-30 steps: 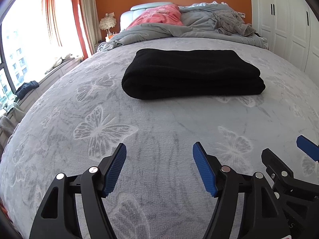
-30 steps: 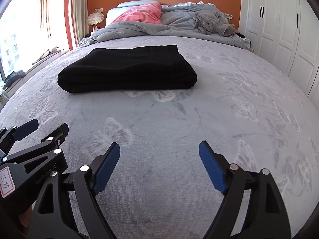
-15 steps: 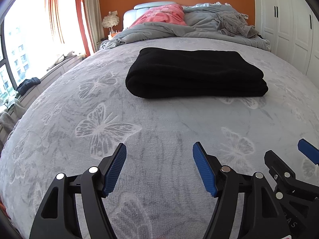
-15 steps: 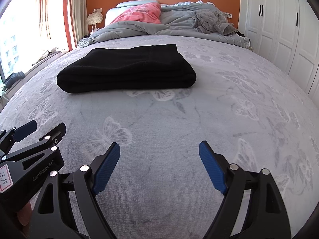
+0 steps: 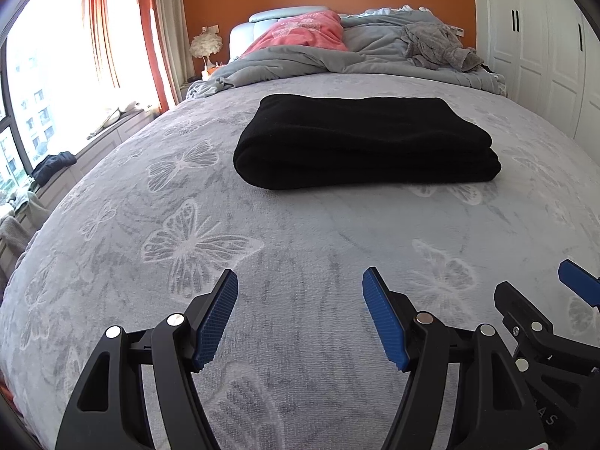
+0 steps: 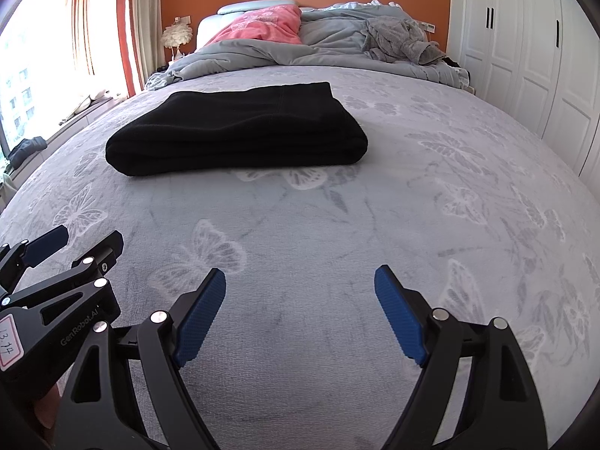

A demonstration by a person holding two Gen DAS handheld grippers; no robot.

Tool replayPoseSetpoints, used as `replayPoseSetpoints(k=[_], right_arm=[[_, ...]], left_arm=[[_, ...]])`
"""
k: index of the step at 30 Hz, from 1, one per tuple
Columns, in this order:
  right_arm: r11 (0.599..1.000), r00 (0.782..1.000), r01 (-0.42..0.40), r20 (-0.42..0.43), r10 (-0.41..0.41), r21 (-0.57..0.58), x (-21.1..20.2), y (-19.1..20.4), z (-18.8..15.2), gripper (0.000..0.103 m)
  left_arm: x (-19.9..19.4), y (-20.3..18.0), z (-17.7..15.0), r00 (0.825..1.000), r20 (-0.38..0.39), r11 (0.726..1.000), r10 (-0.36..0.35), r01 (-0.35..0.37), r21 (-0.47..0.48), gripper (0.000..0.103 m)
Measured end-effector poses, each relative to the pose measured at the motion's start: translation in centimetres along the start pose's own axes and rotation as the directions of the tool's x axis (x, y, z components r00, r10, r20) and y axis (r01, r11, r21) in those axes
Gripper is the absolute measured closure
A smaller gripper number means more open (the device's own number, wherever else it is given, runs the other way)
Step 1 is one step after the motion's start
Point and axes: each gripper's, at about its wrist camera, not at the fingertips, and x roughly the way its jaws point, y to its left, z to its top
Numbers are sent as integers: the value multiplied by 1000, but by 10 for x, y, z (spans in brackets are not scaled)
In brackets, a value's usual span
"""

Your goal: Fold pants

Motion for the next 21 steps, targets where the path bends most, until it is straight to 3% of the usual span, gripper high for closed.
replayPoseSetpoints(k=[21], right_arm=[[1000,1000,0,0,0,0,0,0,0,23]], left_arm=[[0,0,1,1000,-2,1000,-4,4,1,37]])
